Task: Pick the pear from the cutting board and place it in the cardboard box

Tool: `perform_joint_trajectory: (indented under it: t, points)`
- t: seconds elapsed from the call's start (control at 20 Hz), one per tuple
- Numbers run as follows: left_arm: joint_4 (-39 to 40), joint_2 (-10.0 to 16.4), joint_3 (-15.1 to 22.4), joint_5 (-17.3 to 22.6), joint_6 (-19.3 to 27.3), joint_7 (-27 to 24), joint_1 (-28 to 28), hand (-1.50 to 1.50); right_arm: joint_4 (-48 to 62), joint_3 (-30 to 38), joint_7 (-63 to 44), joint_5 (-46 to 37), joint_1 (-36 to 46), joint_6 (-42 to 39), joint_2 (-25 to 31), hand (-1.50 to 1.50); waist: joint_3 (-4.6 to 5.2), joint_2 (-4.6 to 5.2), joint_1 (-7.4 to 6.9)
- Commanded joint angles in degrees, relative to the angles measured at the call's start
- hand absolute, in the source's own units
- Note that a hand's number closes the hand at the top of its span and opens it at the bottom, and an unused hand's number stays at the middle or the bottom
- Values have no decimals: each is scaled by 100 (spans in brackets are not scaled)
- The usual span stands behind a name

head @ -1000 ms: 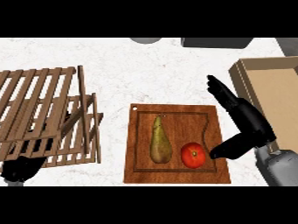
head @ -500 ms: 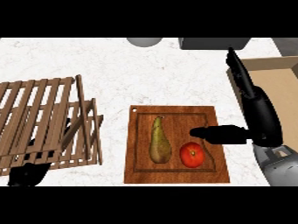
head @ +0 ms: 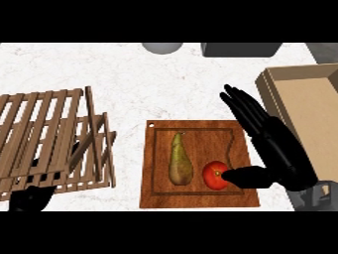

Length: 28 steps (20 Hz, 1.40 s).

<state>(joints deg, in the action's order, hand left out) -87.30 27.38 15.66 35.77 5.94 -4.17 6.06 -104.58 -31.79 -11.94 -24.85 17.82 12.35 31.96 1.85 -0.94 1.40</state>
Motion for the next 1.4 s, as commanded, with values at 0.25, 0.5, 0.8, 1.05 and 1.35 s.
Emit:
perform_joint_trajectory:
  t: [0.25, 0.5, 0.8, 1.05, 1.35]
  points:
    - [-89, 450, -387, -229, 460, 115, -382, 0, -304, -1055, -2982, -1017, 813, -2031, 39, -150, -136, -19, -203]
    - [56, 513, -371, -237, 471, 222, -604, 0, -13, -1256, -4379, -807, 1440, -2939, -909, -150, -162, 65, -265]
    - [-77, 625, -470, -87, 503, 417, -745, 0, 326, -1187, -5555, -364, 1708, -3522, -1866, -150, -173, 72, -232]
    - [-343, 627, -384, -122, 649, 505, -578, 0, 294, -1327, -5811, -400, 1531, -3699, -1965, -150, -183, 46, -169]
    - [-194, 451, -309, -291, 1008, 669, -946, 0, 754, -1189, -5671, -486, 1710, -3705, -2205, -150, -183, 77, -138]
